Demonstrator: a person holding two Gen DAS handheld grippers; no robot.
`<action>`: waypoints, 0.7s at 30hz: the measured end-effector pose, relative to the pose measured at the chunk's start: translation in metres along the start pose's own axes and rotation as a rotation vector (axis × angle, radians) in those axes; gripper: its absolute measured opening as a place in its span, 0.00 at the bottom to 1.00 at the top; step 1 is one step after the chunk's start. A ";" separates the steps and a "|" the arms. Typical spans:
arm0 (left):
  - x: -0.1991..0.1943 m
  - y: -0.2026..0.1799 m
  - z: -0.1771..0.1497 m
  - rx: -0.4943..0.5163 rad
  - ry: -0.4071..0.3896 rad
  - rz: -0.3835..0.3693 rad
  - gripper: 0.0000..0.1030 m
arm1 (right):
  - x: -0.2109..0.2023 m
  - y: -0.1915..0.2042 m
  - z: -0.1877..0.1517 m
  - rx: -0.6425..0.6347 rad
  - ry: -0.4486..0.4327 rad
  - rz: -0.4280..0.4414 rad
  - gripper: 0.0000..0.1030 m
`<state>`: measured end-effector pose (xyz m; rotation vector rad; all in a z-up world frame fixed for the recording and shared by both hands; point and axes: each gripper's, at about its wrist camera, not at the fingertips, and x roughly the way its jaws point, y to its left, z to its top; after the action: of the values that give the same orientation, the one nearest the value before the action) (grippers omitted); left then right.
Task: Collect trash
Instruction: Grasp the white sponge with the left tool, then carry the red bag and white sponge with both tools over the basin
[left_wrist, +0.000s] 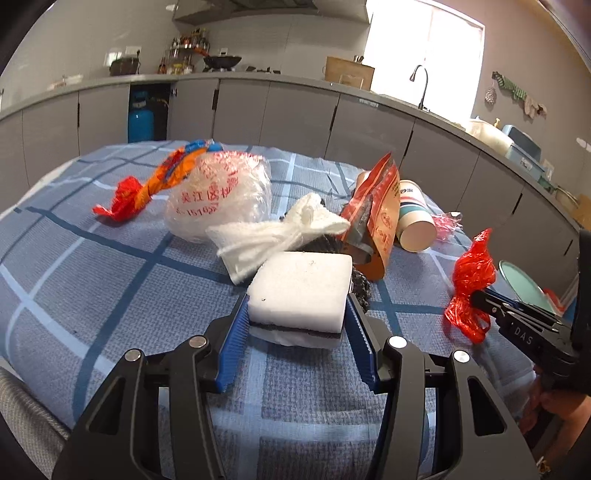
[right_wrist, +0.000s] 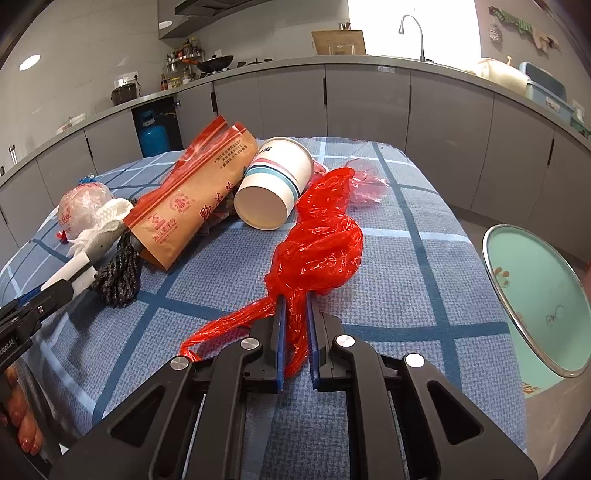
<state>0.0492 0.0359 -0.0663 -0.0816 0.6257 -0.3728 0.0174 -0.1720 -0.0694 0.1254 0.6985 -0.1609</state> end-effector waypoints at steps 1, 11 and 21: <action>-0.003 -0.002 0.001 0.008 -0.013 0.002 0.50 | -0.001 0.000 0.000 0.000 -0.001 0.000 0.11; -0.013 -0.016 0.004 0.061 -0.057 0.025 0.50 | -0.014 -0.009 0.000 0.018 -0.025 -0.009 0.10; -0.010 -0.034 0.005 0.095 -0.059 0.028 0.50 | -0.026 -0.021 0.001 0.045 -0.047 -0.018 0.10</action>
<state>0.0341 0.0077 -0.0503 0.0068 0.5493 -0.3711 -0.0058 -0.1898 -0.0534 0.1586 0.6498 -0.1959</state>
